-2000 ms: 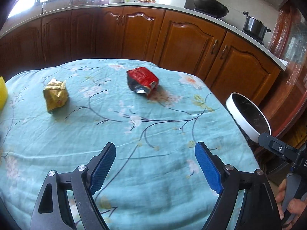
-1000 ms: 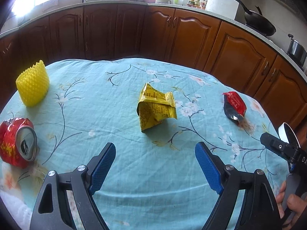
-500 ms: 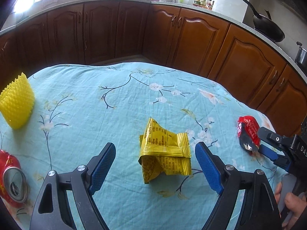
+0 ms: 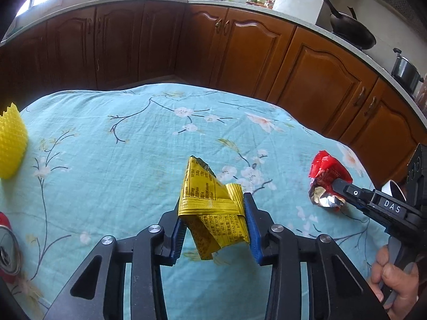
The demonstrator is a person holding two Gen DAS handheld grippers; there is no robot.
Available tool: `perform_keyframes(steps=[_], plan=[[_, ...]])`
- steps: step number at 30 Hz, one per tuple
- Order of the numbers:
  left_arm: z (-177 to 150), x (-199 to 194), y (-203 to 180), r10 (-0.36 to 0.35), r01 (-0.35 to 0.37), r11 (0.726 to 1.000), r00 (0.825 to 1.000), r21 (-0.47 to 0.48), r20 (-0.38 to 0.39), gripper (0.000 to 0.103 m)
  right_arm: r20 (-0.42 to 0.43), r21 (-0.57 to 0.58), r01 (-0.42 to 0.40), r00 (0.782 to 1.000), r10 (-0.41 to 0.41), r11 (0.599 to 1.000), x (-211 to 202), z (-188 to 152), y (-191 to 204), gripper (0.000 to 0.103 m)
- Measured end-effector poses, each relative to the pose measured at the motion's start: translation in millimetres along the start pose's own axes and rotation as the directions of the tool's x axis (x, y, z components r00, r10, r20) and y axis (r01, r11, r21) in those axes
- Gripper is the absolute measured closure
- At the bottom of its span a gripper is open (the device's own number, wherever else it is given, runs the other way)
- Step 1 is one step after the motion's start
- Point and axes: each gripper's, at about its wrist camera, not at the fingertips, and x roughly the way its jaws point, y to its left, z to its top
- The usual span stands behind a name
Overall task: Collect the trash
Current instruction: 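Grasp the yellow wrapper with the left tool while the right tool grasps the red chip bag, then carry the yellow wrapper and red chip bag over the bin and open both tools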
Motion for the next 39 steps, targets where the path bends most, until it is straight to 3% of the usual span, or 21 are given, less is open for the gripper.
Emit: perform_keyframes(steps=[15,30,39], plan=[[-42.9,-33.1,-92.6,-0.168,0.172,0.971,0.985,0.165,-0.039,0.067,0.036,0.012,0.023,0.999,-0.023,1.0,-91.4,-44.8,-42.6,0.079],[-69.9,-45.6,-151.6,-0.21,0.227,0.937,0.974,0.265,-0.09,0.067,0.111,0.066,0.068,0.991,-0.075,0.996,-158.9,-76.9,-80.8,0.079],[-79.5,-48.9,-186.9,-0.227,0.249,0.913,0.968,0.322,-0.103,0.067,0.11,0.142,0.077,0.99,-0.093,0.987,-177.0,-101.2,-108.0,0.079]])
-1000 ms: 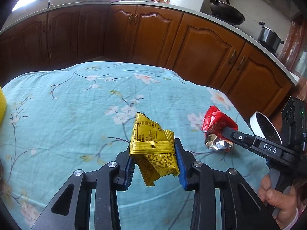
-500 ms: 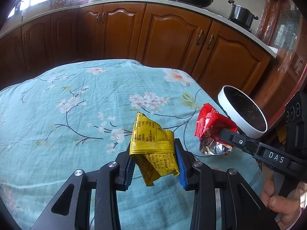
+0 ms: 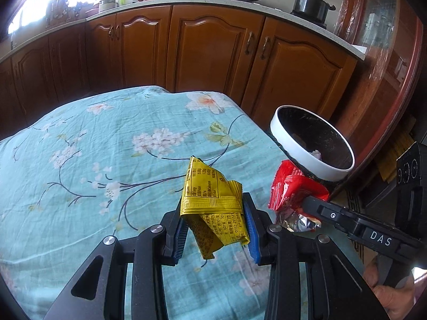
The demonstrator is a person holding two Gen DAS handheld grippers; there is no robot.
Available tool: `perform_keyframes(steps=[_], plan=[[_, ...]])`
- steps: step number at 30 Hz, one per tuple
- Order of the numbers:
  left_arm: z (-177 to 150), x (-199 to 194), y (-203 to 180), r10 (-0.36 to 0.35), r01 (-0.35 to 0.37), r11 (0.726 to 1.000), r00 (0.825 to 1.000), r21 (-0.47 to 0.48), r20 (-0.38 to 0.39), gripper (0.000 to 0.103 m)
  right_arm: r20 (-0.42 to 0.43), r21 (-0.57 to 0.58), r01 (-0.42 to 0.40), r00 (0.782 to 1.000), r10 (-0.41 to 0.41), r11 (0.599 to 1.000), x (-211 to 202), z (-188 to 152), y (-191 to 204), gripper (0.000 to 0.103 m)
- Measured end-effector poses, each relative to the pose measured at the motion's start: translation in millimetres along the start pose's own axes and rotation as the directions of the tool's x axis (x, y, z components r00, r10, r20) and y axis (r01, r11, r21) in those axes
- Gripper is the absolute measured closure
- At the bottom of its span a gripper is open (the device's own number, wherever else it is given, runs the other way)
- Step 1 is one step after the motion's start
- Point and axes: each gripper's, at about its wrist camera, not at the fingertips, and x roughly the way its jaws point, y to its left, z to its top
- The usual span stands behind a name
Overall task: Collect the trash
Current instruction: 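Carry the yellow wrapper and red chip bag over the bin and open both tools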
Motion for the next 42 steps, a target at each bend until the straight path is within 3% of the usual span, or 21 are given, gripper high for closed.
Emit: perform_keyframes(steps=[19,34,42], plan=[[30.5,29.0,-80.6,-0.074,0.076,0.987,0.997,0.141,-0.015,0.067,0.158,0.028,0.138,0.977,-0.14,0.99,-67.6,47.2,-62.8,0.079],[73.8,89.4,-129.8,-0.11,0.114,0.973,0.993,0.202,-0.032,0.067,0.137,0.0,0.263,0.956,-0.26,0.965,-67.0,93.0,-102.8,0.078],[93.2,120.8,-142.1,-0.095,0.102,0.971,0.994,0.216,-0.045,0.066,0.107,-0.022,0.296,0.95,-0.292,0.955,-57.4,107.6,-111.9,0.077]])
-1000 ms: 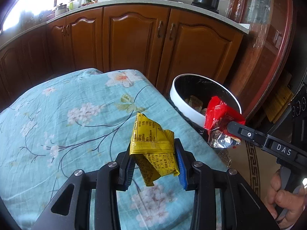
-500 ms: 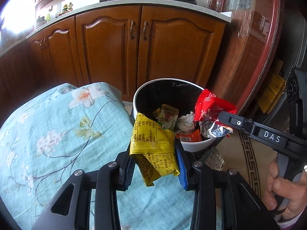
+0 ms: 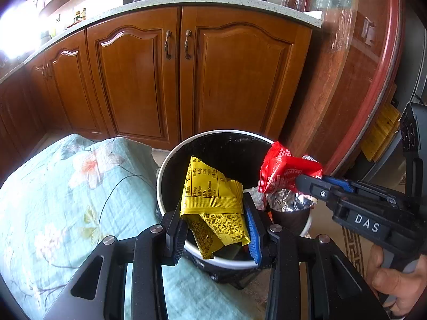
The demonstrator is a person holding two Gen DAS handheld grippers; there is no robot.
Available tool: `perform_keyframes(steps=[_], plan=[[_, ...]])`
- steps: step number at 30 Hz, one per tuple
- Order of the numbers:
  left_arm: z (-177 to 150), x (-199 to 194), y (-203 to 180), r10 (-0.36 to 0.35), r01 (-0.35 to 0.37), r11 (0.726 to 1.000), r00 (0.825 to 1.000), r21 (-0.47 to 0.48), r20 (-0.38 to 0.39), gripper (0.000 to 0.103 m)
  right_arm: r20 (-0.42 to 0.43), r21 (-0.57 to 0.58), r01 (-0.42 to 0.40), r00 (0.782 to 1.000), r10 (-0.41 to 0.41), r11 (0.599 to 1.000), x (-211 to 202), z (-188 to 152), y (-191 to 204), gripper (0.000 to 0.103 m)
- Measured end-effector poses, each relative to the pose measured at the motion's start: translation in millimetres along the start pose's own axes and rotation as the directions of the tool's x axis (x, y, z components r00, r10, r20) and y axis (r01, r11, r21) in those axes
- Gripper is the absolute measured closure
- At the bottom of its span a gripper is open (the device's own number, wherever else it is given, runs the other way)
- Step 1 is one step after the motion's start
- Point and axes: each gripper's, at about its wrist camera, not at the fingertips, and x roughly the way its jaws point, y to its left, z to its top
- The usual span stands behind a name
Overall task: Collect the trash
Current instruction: 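Carry the yellow wrapper and red chip bag over the bin and open both tools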
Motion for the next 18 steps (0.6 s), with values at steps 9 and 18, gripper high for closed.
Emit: perform_keyframes(steps=[9,18], plan=[[16.4,34.4,-2.0,-0.002,0.001,1.0,0.998,-0.006,-0.057,0.066,-0.038,-0.034,0.034,0.999,-0.036,0.999,16.3,9.9,-1.5,0.075],[23.0,51.3,-3.3,-0.003,0.003,1.0,0.996,-0.002,-0.093,0.053,-0.052,-0.041,0.04,0.998,-0.042,0.998,24.3,15.4,-0.2,0.072]])
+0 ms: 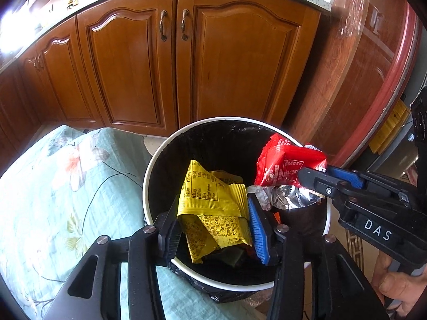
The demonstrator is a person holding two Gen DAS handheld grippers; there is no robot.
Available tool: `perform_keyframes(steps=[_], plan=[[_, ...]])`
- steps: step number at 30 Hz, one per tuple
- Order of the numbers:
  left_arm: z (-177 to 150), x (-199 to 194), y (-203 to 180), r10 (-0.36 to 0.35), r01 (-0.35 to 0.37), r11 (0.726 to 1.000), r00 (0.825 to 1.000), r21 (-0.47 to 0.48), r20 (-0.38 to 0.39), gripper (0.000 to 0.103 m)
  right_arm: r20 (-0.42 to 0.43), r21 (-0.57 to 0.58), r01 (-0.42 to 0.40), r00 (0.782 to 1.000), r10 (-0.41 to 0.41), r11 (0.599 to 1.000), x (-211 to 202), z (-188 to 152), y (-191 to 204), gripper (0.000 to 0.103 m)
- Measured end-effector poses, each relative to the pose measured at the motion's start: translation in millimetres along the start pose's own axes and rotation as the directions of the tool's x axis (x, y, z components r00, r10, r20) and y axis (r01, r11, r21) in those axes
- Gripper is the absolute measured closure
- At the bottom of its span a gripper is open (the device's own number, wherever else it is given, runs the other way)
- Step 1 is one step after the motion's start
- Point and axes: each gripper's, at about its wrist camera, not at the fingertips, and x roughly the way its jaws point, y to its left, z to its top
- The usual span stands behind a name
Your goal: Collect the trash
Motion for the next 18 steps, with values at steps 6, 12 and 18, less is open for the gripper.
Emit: perform_keyframes(steps=[6,12,18], plan=[[-0.7,-12.5,8.7,0.012,-0.011,1.0,1.0,-0.028,0.022,0.032,-0.002,0.007,-0.012,1.0,0.012,1.0,-1.4,1.6,-0.5,0.043],[-22.4,-40.2,25.4,0.046,-0.042,0.997,0.997,-0.07,0.068,0.028,0.026,0.011,-0.028,0.999,0.028,1.0,-13.2,-4.8,4.4,0.031],[-63.8,-79.4,41.9,0.077,-0.056,0.985,0.989,-0.163,0.127,0.025,0.079,0.059,-0.071,0.995,0.067,0.996,-34.5,-32.4,14.0,0.014]])
